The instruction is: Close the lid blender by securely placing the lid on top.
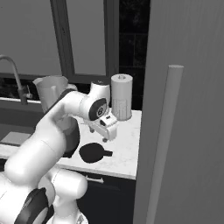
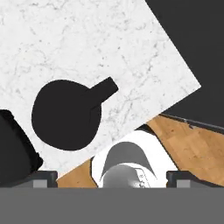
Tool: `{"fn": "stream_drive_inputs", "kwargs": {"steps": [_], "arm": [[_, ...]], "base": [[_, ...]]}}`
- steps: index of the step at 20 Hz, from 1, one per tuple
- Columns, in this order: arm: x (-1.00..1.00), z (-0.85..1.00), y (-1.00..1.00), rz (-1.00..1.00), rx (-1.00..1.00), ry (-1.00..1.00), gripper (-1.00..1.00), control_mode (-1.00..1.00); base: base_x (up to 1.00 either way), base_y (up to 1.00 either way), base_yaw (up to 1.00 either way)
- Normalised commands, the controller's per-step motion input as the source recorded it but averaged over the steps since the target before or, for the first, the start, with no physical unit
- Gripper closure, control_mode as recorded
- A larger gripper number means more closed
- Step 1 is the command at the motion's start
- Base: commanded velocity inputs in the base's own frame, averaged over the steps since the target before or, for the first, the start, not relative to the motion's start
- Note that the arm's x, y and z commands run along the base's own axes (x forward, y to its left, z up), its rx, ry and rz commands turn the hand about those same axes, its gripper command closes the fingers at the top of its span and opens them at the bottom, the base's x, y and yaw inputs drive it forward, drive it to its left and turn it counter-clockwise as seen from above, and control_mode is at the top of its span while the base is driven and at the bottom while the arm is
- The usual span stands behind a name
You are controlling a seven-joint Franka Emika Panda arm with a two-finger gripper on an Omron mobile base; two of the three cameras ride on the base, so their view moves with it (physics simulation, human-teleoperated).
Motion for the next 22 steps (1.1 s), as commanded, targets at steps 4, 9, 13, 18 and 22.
{"fn": "stream_drive_inputs", "kwargs": {"steps": [4,9,13,18,22], "arm": [[0.12,-0.94,-0.14,-0.51,0.41,0.22,-1.0,-1.0],[0.32,-0.71,0.0,-0.37,0.31,0.14,-1.0,-1.0],[0.41,-0.37,0.01,-0.32,0.04,0.08,-1.0,-1.0],[0.26,-0.32,0.0,-0.22,0.0,0.04,-1.0,-1.0],[0.11,-0.45,0.0,-0.15,0.0,0.02,-1.0,-1.0]], "base": [[0.0,0.0,0.0],[0.0,0.0,0.0],[0.0,0.0,0.0],[0.0,0.0,0.0],[0.0,0.0,0.0]]}}
